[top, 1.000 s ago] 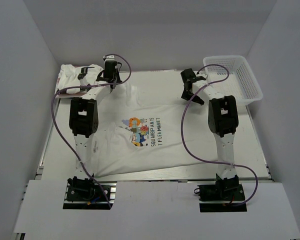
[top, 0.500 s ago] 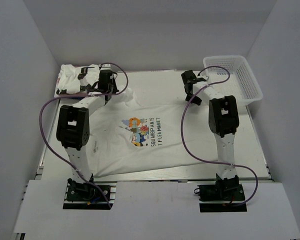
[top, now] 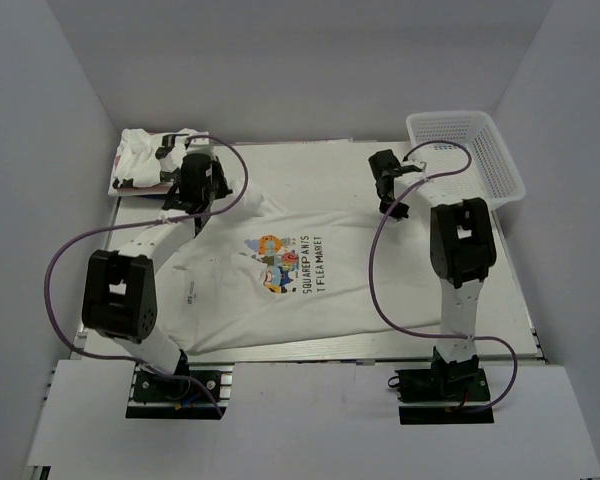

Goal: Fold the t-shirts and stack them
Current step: Grap the side of the flattened tshirt furthest away from the robot with both arms, then fold the other side of the tshirt into a rectangle

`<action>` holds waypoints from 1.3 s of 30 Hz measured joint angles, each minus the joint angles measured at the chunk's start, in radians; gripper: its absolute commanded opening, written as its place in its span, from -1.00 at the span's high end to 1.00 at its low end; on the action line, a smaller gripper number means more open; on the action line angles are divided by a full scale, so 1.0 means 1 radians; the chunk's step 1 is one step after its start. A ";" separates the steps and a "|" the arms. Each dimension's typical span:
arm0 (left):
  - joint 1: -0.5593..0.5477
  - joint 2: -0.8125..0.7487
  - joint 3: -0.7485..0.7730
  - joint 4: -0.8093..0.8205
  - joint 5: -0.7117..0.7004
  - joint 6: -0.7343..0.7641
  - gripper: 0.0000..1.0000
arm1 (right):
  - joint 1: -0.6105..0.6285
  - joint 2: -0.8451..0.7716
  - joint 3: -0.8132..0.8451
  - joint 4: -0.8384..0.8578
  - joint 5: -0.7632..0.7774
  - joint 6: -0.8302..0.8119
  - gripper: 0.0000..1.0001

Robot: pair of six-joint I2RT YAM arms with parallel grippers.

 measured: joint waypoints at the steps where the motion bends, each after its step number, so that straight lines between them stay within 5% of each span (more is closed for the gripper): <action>1: 0.000 -0.032 -0.040 0.001 0.005 -0.010 1.00 | 0.002 -0.022 -0.020 0.010 0.001 0.000 1.00; 10: 0.000 -0.432 -0.374 -0.016 0.057 -0.120 1.00 | 0.013 -0.265 -0.257 0.097 -0.002 -0.006 1.00; 21: -0.008 -1.012 -0.604 -0.248 0.119 -0.298 1.00 | 0.018 -0.412 -0.397 0.143 -0.037 -0.009 1.00; 39: -0.002 -1.357 -0.633 -0.980 0.415 -0.520 1.00 | 0.015 -0.551 -0.607 0.182 -0.088 0.016 1.00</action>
